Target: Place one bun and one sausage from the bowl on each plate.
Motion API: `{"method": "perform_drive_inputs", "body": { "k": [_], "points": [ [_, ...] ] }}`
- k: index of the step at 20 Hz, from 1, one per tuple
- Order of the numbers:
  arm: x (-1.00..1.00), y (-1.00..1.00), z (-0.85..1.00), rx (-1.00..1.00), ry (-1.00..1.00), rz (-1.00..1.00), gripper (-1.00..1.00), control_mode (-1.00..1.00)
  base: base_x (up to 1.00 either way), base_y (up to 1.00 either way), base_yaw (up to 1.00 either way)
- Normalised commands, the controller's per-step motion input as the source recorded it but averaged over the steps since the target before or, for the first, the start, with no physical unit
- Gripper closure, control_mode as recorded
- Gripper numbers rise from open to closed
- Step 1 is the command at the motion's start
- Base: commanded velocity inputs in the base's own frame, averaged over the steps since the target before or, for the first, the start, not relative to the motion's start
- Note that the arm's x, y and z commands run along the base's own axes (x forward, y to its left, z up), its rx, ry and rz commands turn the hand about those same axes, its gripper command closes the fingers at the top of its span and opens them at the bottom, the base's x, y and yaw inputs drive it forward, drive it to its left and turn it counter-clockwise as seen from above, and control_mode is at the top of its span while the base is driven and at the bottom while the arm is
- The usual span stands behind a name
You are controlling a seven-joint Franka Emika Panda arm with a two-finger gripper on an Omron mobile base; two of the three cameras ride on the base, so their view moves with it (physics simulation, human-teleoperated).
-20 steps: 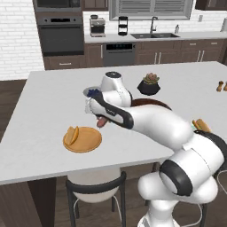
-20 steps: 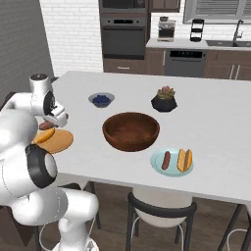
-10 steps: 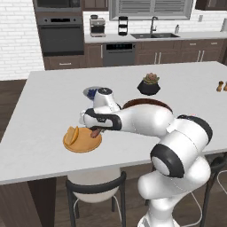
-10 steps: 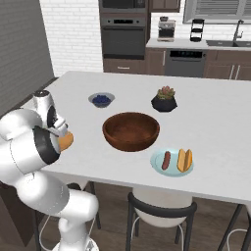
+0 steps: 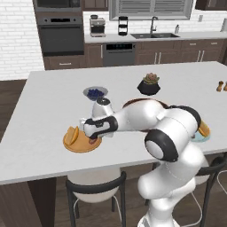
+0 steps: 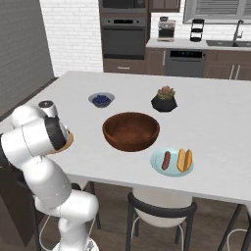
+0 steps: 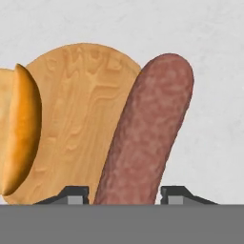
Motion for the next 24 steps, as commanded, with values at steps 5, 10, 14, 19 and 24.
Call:
{"method": "perform_drive_inputs", "body": {
  "k": [5,10,14,19,24],
  "points": [
    [0.21,0.00,0.00,0.01,-0.02,0.00,-1.00,-1.00,0.00,0.00,0.00],
    [-0.18,-0.07,0.36,0.05,-0.10,0.00,-1.00,-1.00,0.00,0.00,0.00],
    [-0.88,-0.36,0.96,0.08,-0.12,0.00,-1.00,-1.00,0.00,0.00,0.00],
    [-1.00,-0.61,1.00,0.06,-0.03,0.00,-1.00,-1.00,0.00,0.00,0.00],
    [-0.98,-0.65,0.97,0.01,0.01,0.00,-1.00,-1.00,0.00,0.00,0.00]
  ]
}}
